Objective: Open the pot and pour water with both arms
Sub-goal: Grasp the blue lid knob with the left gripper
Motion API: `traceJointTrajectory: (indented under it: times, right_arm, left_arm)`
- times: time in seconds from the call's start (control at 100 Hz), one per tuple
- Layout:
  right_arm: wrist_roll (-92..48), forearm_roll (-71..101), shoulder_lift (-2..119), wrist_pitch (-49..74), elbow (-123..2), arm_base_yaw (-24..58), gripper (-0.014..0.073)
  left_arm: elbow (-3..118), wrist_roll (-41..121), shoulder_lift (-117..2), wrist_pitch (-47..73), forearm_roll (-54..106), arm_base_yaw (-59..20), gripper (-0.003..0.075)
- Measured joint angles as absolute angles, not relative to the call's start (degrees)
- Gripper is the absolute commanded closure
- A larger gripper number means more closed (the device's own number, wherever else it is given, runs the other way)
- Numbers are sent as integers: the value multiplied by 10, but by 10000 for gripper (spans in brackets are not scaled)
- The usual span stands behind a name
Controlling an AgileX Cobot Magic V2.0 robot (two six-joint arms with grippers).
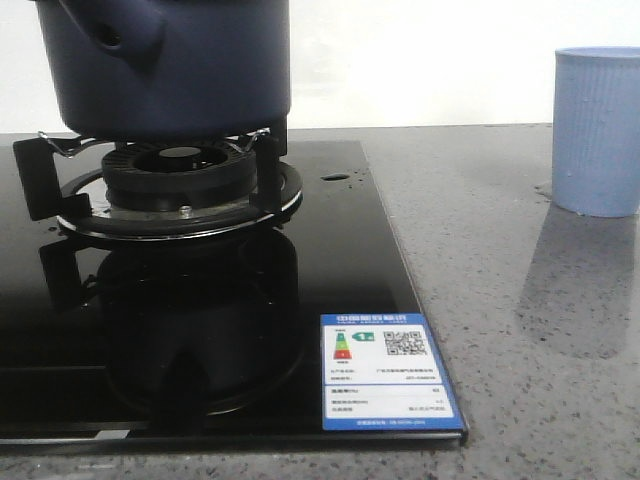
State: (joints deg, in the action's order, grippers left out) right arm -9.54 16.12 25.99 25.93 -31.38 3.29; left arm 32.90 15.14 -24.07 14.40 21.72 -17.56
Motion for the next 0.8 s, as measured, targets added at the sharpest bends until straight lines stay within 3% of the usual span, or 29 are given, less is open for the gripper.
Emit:
traceJointTrajectory:
  times: [0.09,0.14,0.3,0.8]
  right_arm:
    - [-95,164,260,261,-314,33,188]
    - [-95,165,260,262,-314,33,120]
    - [-97,165,260,263,-314,33,123]
    - [-97,166,260,264,-314,33,123]
  left_arm:
    - [333,151,-267,119,217,-205,547]
    - [333,151,-281,104,217,-221,470]
    - [334,151,-333,56,217,-271,276]
    - [370,151,-511,-66,217,-304,199]
